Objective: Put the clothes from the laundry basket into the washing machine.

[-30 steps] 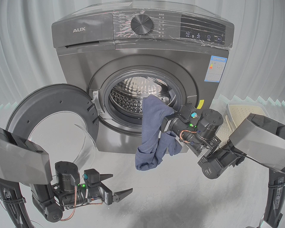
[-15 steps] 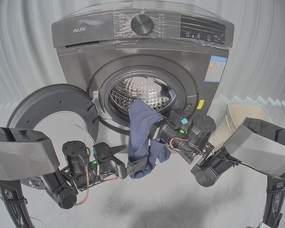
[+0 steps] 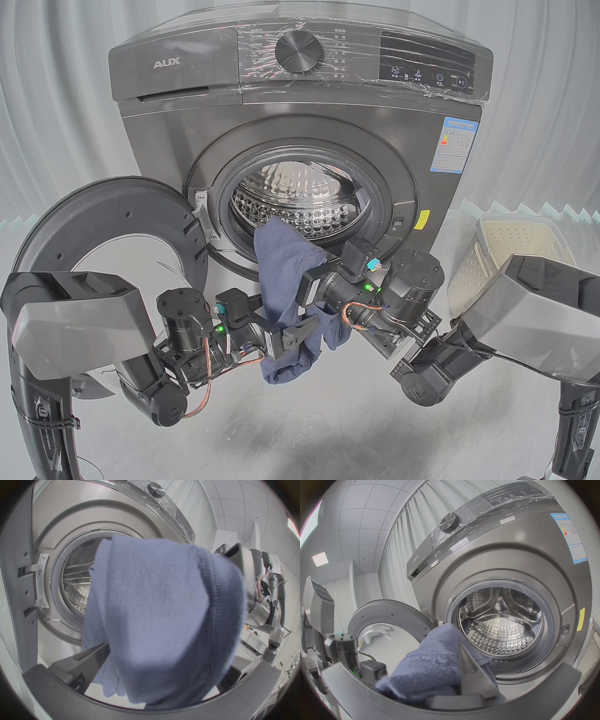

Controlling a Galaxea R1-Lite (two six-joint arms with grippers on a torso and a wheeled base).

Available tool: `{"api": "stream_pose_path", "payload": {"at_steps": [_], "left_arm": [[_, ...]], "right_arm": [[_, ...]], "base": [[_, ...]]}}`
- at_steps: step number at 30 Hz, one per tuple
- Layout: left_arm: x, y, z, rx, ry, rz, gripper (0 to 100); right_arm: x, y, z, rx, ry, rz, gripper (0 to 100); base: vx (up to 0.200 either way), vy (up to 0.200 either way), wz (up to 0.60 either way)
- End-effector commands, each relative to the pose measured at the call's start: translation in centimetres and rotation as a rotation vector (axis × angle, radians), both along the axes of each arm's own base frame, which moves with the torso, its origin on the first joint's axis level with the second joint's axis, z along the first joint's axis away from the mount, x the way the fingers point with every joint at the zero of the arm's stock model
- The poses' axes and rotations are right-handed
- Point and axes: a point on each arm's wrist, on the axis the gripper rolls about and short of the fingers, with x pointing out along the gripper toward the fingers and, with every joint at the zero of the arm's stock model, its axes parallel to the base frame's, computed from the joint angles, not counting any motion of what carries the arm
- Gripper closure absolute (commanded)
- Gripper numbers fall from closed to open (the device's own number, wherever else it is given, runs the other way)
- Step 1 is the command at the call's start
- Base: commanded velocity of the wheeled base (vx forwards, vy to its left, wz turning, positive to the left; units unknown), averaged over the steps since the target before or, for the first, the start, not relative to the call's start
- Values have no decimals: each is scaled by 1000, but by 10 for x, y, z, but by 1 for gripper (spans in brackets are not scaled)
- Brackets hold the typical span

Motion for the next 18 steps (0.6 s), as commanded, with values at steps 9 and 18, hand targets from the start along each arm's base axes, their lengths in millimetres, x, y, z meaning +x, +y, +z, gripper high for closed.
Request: {"api": "stream_pose_path", "payload": {"at_steps": [9,18], "left_arm": [[30,-8,-19,-9,-18,114,0],[43,0,-11,-38,-52,195,100]], "right_arm": [[-12,4,-6,-12,33,27,100],[-13,-3,-13,-23,72,-19,100]], "base": [[0,0,0],[0,0,0]]}}
